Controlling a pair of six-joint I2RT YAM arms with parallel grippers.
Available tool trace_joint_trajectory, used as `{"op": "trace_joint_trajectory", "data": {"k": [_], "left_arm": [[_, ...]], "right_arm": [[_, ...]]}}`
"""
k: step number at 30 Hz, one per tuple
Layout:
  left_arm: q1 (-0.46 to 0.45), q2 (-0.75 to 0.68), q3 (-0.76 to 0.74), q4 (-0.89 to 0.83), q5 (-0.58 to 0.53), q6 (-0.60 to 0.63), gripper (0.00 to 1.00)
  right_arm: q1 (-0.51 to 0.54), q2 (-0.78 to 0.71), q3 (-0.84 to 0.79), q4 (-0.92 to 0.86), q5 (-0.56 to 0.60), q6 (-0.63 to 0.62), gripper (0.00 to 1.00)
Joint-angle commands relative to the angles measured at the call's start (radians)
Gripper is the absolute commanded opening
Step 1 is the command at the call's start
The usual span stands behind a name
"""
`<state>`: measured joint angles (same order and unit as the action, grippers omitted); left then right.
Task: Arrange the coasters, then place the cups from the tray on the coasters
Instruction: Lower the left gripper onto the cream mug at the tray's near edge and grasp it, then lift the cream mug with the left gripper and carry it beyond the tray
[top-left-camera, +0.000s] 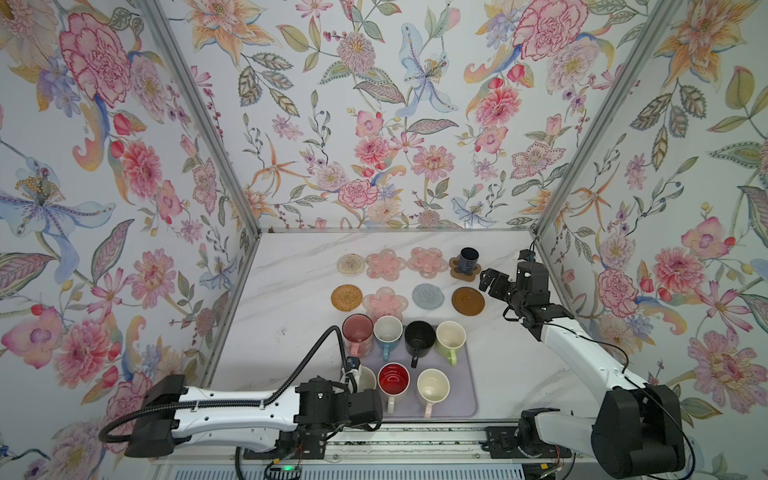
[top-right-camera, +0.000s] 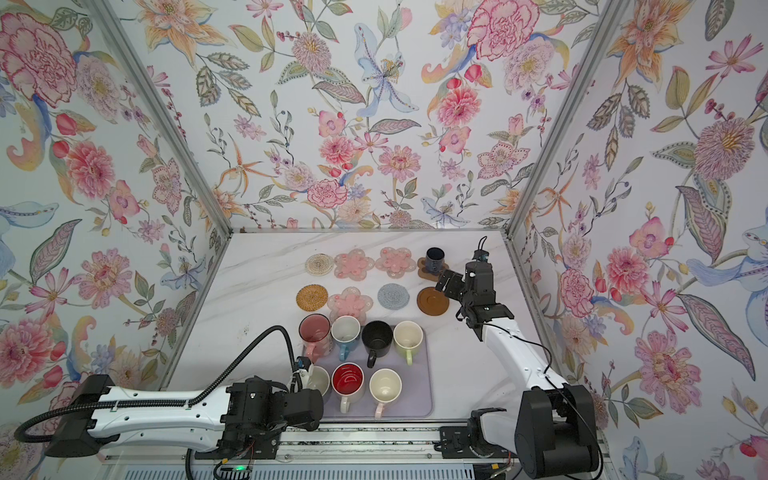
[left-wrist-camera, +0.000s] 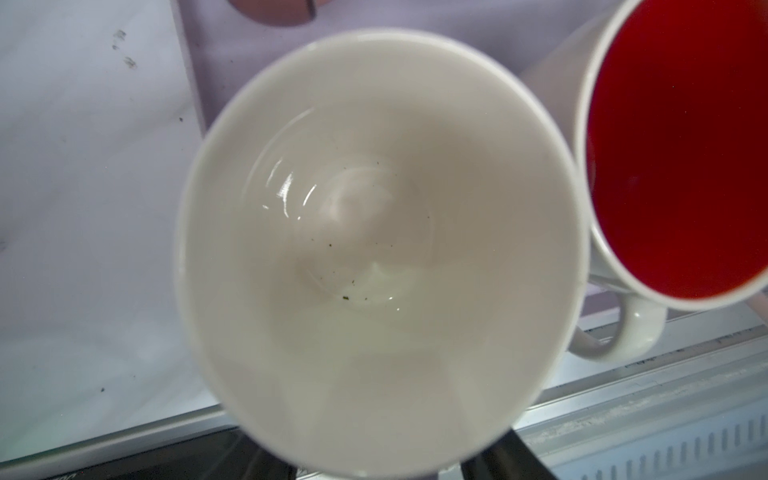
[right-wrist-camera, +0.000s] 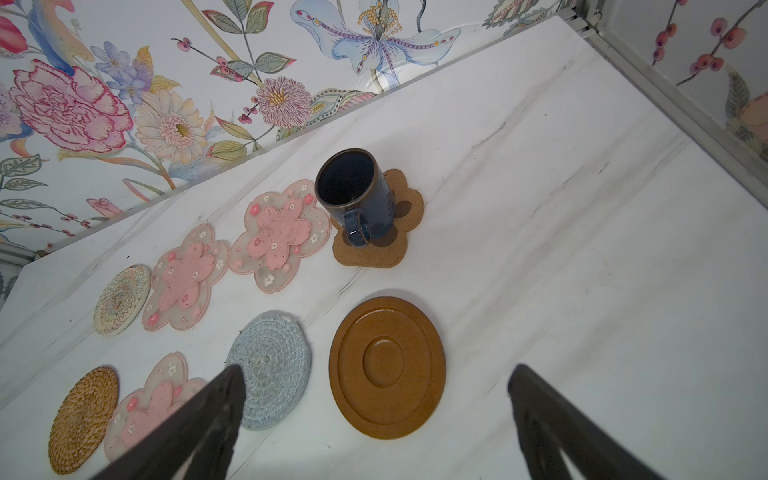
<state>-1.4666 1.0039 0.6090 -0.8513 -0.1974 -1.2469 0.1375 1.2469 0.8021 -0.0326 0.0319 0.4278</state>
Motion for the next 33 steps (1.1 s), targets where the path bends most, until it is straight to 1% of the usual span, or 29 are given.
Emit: {"op": "trace_joint_trajectory", "data": {"k": [1, 4, 8, 13, 15, 18, 22, 25, 28, 33], "left_arm": [[-0.009, 0.007, -0.009, -0.033, -0.036, -0.003, 0.54], [-0.008, 0.011, -0.011, -0.017, -0.035, 0.001, 0.51], [-0.009, 0.027, -0.012, -0.029, -0.023, 0.001, 0.42], [-0.009, 0.039, -0.016, -0.006, -0.013, 0.003, 0.38], [-0.009, 0.045, -0.015, -0.005, -0.009, 0.003, 0.35], [-0.010, 0.052, -0.009, -0.012, -0.008, 0.003, 0.27], [-0.009, 0.051, -0.006, -0.018, -0.010, 0.003, 0.20], [-0.009, 0.051, 0.008, -0.039, -0.014, 0.003, 0.13], [-0.009, 0.050, 0.028, -0.071, -0.026, 0.001, 0.01], [-0.010, 0.012, 0.038, -0.094, -0.063, -0.023, 0.00]], "right_arm": [[0.006, 0.012, 0.012, 0.005, -0.017, 0.008, 0.99], [0.007, 0.014, 0.012, 0.006, -0.022, 0.010, 0.99], [0.007, 0.011, 0.007, 0.011, -0.026, 0.012, 0.99], [0.009, 0.012, 0.006, 0.014, -0.030, 0.013, 0.99], [0.009, 0.011, 0.003, 0.017, -0.031, 0.015, 0.99], [0.008, 0.012, -0.001, 0.016, -0.033, 0.014, 0.99], [0.009, 0.004, -0.008, 0.017, -0.035, 0.015, 0.99], [0.008, -0.002, -0.017, 0.026, -0.034, 0.015, 0.99], [0.008, 0.003, -0.015, 0.028, -0.036, 0.013, 0.99], [0.008, 0.011, -0.010, 0.030, -0.040, 0.012, 0.99]]}}
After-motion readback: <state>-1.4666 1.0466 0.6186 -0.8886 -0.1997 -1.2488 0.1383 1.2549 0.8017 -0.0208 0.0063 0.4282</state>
